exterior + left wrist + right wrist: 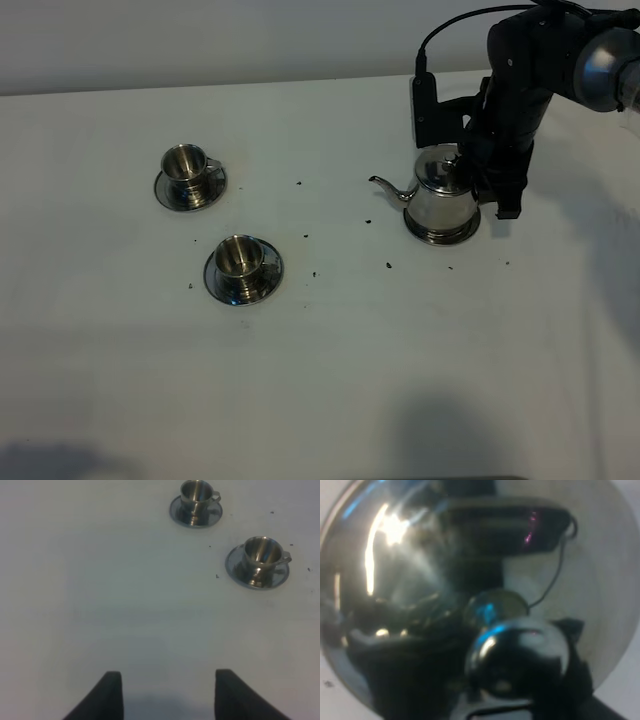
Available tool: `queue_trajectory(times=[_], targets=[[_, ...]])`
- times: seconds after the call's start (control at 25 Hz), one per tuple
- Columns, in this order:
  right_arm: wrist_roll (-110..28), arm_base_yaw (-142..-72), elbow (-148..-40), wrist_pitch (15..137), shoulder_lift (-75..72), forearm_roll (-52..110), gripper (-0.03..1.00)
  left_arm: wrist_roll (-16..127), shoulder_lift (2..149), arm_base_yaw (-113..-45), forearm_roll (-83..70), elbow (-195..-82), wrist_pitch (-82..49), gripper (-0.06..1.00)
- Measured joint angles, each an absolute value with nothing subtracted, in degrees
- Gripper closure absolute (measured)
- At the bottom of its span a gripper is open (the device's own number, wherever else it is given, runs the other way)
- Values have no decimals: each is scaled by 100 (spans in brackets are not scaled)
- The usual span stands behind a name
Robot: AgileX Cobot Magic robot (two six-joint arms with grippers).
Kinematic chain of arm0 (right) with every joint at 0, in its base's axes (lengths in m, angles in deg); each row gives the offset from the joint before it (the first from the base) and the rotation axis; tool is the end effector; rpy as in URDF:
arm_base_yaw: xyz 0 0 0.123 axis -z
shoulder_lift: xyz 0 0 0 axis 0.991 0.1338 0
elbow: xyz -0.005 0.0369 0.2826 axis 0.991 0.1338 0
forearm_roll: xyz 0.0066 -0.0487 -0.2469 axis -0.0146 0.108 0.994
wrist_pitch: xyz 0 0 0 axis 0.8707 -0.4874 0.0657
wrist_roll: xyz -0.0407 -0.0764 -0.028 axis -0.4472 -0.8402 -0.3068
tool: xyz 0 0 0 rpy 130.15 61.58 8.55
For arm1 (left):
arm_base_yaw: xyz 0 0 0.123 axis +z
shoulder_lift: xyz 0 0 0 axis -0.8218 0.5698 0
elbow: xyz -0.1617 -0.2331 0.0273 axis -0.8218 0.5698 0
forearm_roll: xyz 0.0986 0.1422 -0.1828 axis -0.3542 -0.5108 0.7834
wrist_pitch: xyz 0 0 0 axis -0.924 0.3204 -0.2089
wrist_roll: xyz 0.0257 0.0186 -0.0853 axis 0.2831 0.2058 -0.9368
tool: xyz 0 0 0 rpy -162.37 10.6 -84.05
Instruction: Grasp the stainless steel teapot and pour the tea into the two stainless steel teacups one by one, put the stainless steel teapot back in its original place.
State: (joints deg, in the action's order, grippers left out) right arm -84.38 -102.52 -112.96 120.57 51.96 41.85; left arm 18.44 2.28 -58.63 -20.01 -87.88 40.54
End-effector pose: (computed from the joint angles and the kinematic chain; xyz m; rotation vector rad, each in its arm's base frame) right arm 0.4348 0.1536 0.1616 -2.0497 2.1061 -0.2364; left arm -0.0055 0.0009 0.2792 0.0025 2.0355 -0.0642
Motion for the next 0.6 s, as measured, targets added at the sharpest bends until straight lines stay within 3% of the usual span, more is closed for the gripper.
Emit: queue_trajectory(times=[0.28,0.6], targets=[[-8431,-10252,-11296,12057,5196,4195,78,1844,228,-5863,-2001,-8788,4054,49],[-8431,-10252,-11296,12057,5196,4200,79,1839,228,-5863,-2001,-8788,4054,49]])
